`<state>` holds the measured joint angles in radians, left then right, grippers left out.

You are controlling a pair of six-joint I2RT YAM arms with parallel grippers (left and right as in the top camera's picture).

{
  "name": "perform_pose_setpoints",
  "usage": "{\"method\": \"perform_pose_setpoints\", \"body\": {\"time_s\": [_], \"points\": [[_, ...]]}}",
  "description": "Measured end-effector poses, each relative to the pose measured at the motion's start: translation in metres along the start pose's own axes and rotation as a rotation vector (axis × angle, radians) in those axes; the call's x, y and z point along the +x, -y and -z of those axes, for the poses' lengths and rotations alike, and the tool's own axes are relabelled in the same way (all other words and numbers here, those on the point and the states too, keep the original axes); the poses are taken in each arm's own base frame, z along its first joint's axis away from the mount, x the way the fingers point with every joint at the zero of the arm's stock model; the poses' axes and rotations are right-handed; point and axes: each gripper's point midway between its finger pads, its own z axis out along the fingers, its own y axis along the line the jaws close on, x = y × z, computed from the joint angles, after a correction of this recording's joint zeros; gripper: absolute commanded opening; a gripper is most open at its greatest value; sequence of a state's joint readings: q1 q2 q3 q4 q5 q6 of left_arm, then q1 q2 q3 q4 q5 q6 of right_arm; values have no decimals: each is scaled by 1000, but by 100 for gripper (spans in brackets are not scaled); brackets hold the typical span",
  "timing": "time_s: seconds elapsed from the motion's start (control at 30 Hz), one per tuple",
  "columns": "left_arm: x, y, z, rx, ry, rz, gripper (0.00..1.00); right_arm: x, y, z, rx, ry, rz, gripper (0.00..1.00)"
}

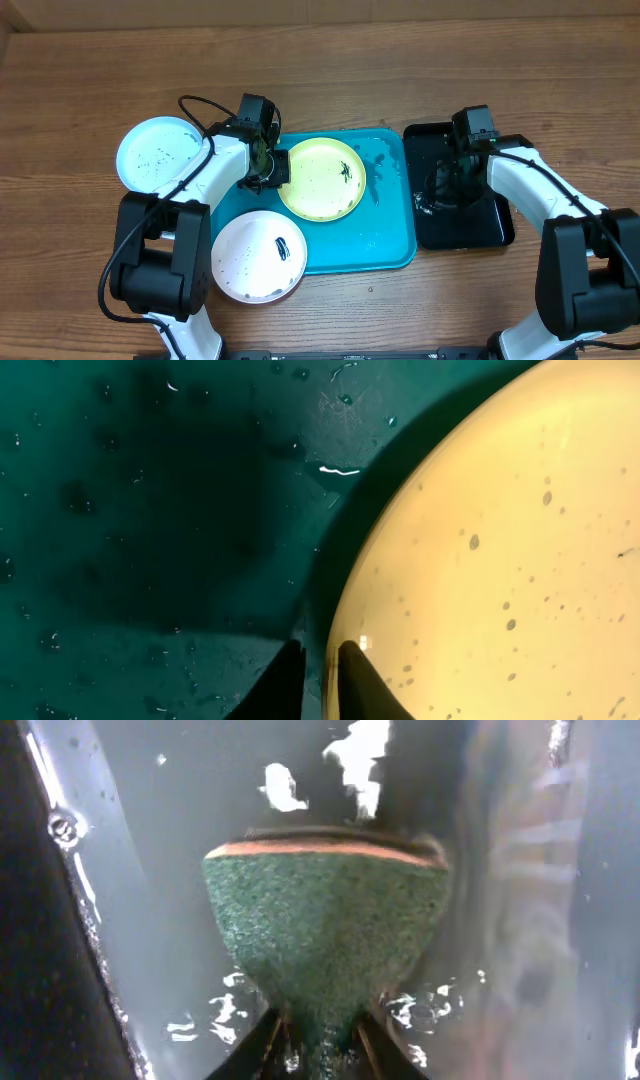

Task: Clean dirty plates on tray and stack at the side
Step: 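Lower the right gripper into the basin and grasp the green sponge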

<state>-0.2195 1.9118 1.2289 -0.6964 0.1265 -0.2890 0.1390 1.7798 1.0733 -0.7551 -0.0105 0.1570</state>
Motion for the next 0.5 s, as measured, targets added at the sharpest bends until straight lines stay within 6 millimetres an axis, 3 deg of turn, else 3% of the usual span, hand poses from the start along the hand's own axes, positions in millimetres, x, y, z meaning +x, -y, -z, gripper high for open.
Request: {"method": "perform_pose_setpoints", "body": {"time_s": [0.17, 0.27, 0.5], "points": [[3, -1, -3, -2, -6, 1, 16, 5, 1, 0, 5, -21, 0, 9], [8, -3, -7, -3, -16, 3, 4, 6, 1, 0, 5, -23, 1, 6], [3, 0, -6, 15, 6, 2, 4, 12, 3, 6, 15, -66, 14, 4]]}}
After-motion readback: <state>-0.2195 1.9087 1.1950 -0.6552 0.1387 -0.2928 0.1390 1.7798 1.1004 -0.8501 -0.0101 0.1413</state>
